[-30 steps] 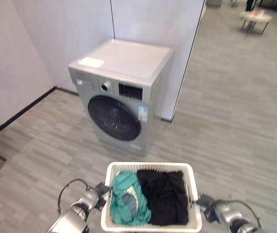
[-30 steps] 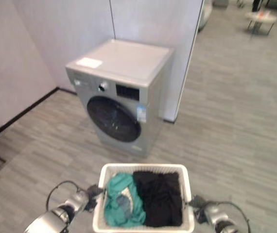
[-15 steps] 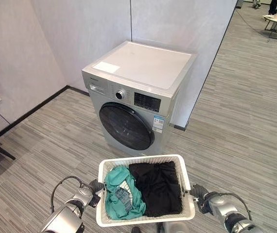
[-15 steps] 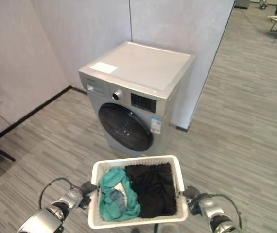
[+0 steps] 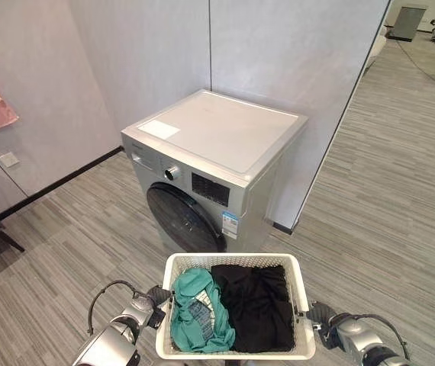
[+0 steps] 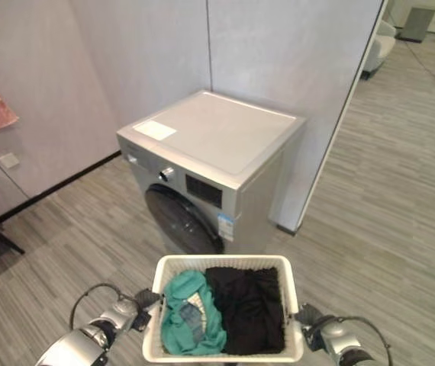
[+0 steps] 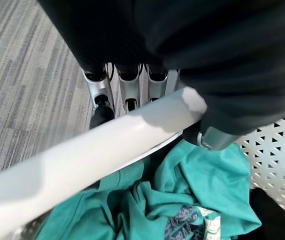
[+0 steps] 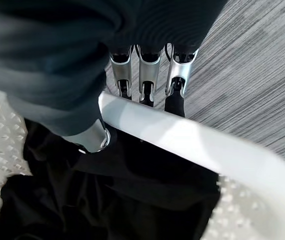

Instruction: Grab the laundry basket,head to the washer,open it,put in the laundry and shut it.

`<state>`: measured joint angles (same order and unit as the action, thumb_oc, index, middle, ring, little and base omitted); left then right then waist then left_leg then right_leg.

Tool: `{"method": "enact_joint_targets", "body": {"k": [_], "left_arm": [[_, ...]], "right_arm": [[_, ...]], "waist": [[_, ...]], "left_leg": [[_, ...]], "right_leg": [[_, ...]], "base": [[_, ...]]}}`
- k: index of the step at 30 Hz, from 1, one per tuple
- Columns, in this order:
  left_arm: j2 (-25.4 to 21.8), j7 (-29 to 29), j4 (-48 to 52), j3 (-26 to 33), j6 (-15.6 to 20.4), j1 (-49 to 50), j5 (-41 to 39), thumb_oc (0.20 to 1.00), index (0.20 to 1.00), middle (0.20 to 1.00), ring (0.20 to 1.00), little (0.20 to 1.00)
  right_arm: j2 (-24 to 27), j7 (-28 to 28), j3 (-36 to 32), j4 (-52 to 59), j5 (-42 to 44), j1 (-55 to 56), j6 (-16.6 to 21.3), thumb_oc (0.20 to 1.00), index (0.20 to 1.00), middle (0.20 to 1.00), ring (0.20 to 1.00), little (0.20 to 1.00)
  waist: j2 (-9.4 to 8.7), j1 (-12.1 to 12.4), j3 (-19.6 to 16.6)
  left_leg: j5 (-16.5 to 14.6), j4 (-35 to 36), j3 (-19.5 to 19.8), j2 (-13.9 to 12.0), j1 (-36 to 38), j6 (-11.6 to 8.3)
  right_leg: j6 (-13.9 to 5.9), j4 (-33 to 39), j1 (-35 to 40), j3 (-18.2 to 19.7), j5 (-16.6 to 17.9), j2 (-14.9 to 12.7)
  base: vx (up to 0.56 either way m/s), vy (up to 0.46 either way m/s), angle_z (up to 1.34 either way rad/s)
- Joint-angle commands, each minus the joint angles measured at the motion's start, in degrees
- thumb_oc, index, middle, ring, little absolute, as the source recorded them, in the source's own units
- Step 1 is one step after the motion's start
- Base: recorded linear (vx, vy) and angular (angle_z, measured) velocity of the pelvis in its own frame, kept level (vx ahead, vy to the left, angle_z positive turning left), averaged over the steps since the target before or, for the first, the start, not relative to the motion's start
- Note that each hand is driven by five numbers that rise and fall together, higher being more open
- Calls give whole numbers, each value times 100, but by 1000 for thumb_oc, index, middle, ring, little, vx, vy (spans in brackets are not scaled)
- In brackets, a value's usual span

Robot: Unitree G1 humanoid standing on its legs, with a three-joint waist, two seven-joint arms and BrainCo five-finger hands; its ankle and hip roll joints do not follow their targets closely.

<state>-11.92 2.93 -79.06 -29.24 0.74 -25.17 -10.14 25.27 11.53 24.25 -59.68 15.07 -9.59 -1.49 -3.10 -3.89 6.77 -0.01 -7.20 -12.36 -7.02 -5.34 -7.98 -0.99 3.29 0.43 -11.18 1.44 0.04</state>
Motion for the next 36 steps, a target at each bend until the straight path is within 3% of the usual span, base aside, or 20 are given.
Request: {"method": "enact_joint_targets", "body": {"k": [1,6,14,25,30,36], "left_arm": [[-6,230,214,-34,256,-198,49,200,200,200,200,200],[-176,189,218,61,272,-43,252,200,200,200,200,200],[-219,156,213,140,289,55,195,200,200,200,200,200],[-316,71,241,432,253,214,103,200,200,200,200,200],[-395,69,141,499,188,239,111,200,200,200,200,200],[-894,195,198,306,91,-97,-59,200,200,200,200,200]], "right_arm": [[-48,358,150,448,230,69,120,200,200,200,200,200],[-274,627,573,811,-56,165,114,200,200,200,200,200],[-487,658,867,893,-199,-113,121,200,200,200,200,200],[-232,948,1230,2381,-369,-352,29,200,200,200,200,200],[-356,982,1593,2661,-487,-900,14,200,200,200,200,200],[-859,814,2114,2613,353,-2476,-149,200,200,200,200,200]], "waist": [[161,112,-173],[247,219,-318],[291,340,-388],[271,487,-408],[256,601,-443],[307,856,-510]], "left_leg": [[228,-165,598,155,48,379],[253,513,610,380,495,427],[242,741,597,443,691,467],[244,910,646,475,752,482],[255,923,749,470,764,473],[322,966,926,456,741,444]], "right_leg": [[-303,-686,-14,524,-362,-241],[-398,-513,78,545,-265,-368],[-478,-418,148,548,-216,-468],[-559,-252,220,444,-163,-545],[-552,-248,295,311,-188,-549],[-544,-229,368,110,-185,-567]], "base": [[95,32,-24],[138,102,-19],[61,47,6],[29,10,3],[10,-16,9],[-3,-11,14]]}}
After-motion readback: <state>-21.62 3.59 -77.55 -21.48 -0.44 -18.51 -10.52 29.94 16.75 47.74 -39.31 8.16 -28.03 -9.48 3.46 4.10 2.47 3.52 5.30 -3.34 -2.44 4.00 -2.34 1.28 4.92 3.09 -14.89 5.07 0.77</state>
